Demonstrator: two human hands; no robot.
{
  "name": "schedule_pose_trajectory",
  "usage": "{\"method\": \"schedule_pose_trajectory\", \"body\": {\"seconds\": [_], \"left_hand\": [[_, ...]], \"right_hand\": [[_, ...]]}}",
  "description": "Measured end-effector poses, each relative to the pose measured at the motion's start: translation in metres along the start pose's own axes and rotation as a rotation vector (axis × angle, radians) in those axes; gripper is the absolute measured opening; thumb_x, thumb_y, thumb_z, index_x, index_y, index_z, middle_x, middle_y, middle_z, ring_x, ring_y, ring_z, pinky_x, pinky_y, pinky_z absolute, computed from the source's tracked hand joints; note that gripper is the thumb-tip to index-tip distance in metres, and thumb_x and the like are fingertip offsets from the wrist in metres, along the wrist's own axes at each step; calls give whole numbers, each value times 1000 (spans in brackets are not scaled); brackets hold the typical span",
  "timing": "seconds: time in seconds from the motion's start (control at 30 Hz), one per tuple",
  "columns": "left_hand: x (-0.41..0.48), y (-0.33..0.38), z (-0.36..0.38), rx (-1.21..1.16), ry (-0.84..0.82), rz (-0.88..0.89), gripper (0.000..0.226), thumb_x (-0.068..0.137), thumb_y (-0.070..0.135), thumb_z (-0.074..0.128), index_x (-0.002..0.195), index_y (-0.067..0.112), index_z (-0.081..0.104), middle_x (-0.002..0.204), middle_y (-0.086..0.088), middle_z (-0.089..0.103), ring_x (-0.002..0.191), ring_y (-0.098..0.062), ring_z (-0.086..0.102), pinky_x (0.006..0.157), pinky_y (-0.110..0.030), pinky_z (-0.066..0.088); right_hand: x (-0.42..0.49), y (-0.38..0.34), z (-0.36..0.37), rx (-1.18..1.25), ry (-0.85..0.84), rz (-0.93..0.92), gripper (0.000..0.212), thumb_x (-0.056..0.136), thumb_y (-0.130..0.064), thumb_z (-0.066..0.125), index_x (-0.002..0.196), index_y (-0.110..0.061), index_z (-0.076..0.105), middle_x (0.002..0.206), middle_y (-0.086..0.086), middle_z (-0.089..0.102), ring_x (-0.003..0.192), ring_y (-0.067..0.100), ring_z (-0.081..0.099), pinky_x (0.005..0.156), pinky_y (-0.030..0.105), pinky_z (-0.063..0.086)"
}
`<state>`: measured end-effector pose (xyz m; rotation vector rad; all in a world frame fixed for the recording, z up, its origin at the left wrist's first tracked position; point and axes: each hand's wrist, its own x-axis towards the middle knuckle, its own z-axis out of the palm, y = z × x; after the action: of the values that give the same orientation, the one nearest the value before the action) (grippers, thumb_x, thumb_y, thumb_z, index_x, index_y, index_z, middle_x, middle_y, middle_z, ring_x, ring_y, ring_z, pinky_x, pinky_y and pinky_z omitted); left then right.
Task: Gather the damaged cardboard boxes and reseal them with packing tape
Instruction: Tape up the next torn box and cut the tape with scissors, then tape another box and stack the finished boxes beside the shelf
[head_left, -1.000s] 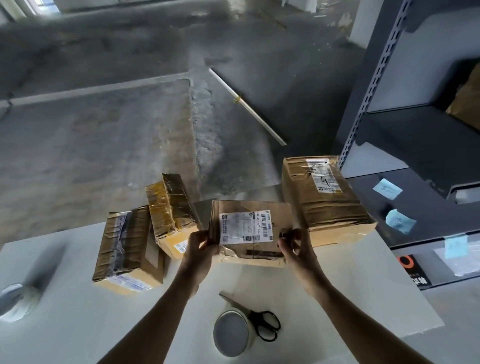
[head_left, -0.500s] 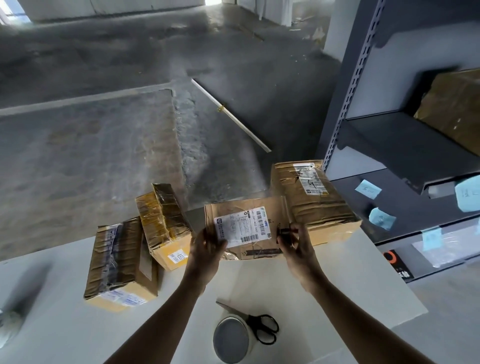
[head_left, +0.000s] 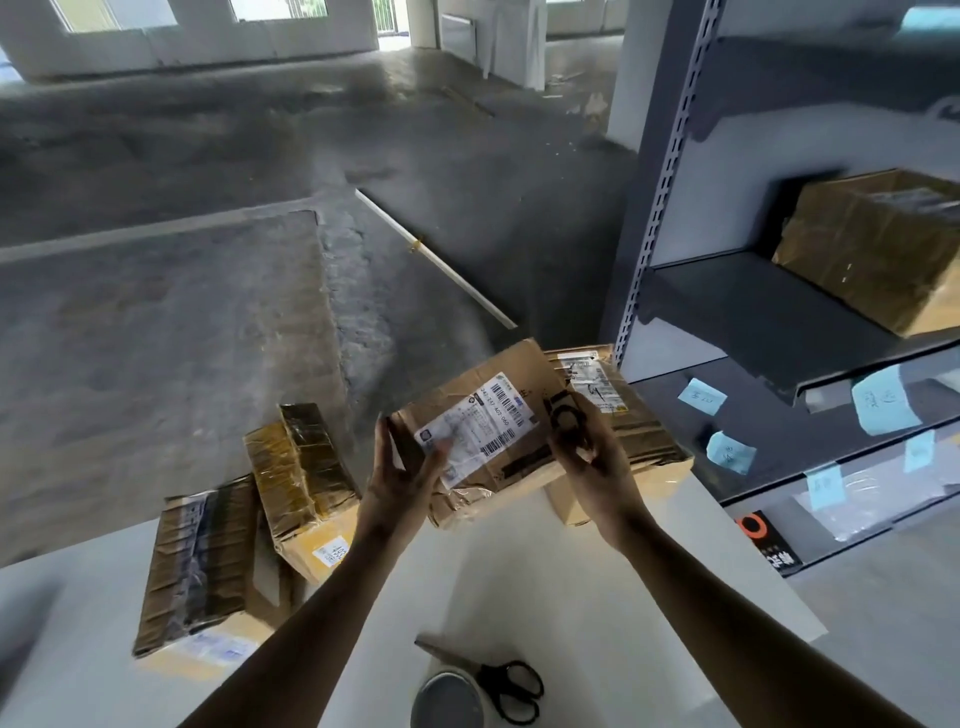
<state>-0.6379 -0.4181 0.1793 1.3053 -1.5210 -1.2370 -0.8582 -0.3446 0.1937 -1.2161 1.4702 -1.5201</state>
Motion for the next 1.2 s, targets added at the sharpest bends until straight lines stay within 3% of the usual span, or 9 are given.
{"method": "schedule_pose_trajectory", "body": {"seconds": [0.17, 0.33, 0.47, 0.6, 0.7, 0.77, 0.93, 1.03, 1.2], "left_hand": [[11, 14, 10, 0, 30, -14, 74, 76, 74, 64, 133, 43, 29, 136, -6, 45, 113, -27, 59, 78, -44, 62], [10, 31, 41, -77, -123, -47, 72, 88, 64, 45, 142, 17, 33, 123, 0, 58, 85, -10, 69, 57, -7, 49], [10, 42, 58, -82, -249, -14, 42, 99, 41, 42, 132, 20, 28, 110, 0, 66, 74, -2, 72, 60, -9, 51], [14, 47, 68, -40, -306, 28, 51, 92, 51, 44, 131, 20, 33, 125, -13, 63, 84, -11, 74, 66, -15, 54], [25, 44, 87, -88, -308, 17, 52, 88, 54, 50, 125, 21, 35, 131, -14, 56, 94, -18, 73, 73, -24, 58], [32, 37, 98, -81, -313, 12, 62, 82, 65, 55, 125, 24, 37, 133, -14, 53, 101, -22, 72, 79, -31, 60], [39, 30, 116, 196, -326, 41, 73, 75, 90, 36, 131, 44, 44, 131, -3, 48, 113, -23, 64, 84, -35, 61], [40, 35, 120, 351, -315, 117, 67, 86, 79, 29, 136, 42, 50, 126, -2, 46, 117, -17, 54, 84, -22, 52], [31, 41, 127, 282, -309, 184, 65, 90, 74, 31, 135, 35, 55, 140, 2, 48, 129, -15, 49, 98, -31, 53]], "right_hand": [[22, -22, -18, 45, 68, 41, 37, 99, -11, 56, 131, -29, 52, 126, -2, 61, 117, 12, 59, 89, 32, 58], [45, -27, -46, 41, 145, 55, 34, 99, -13, 57, 129, -27, 49, 116, -10, 61, 109, 8, 59, 86, 30, 56], [62, -15, -64, -70, 223, 109, 46, 94, -19, 64, 133, -34, 44, 135, 3, 42, 126, 29, 46, 99, 58, 51], [78, -12, -72, -226, 255, 119, 67, 69, -61, 70, 128, -47, 43, 150, -1, 24, 137, 38, 31, 98, 65, 48], [93, -8, -85, -211, 249, 139, 70, 66, -64, 70, 128, -51, 41, 151, 2, 21, 139, 39, 29, 97, 67, 47], [96, -11, -86, -145, 225, 127, 47, 81, -43, 70, 117, -57, 43, 139, 2, 32, 132, 36, 38, 94, 64, 51], [91, 14, -86, -18, 38, 145, 61, 94, 1, 56, 140, -33, 38, 130, 5, 58, 122, 23, 58, 89, 39, 59], [91, 17, -91, 36, 75, 218, 51, 99, -1, 54, 143, -22, 38, 125, 1, 61, 118, 20, 60, 77, 21, 58], [95, 12, -100, 10, 102, 290, 46, 99, -8, 55, 141, -18, 39, 125, 2, 58, 113, 18, 59, 69, 15, 56]]}}
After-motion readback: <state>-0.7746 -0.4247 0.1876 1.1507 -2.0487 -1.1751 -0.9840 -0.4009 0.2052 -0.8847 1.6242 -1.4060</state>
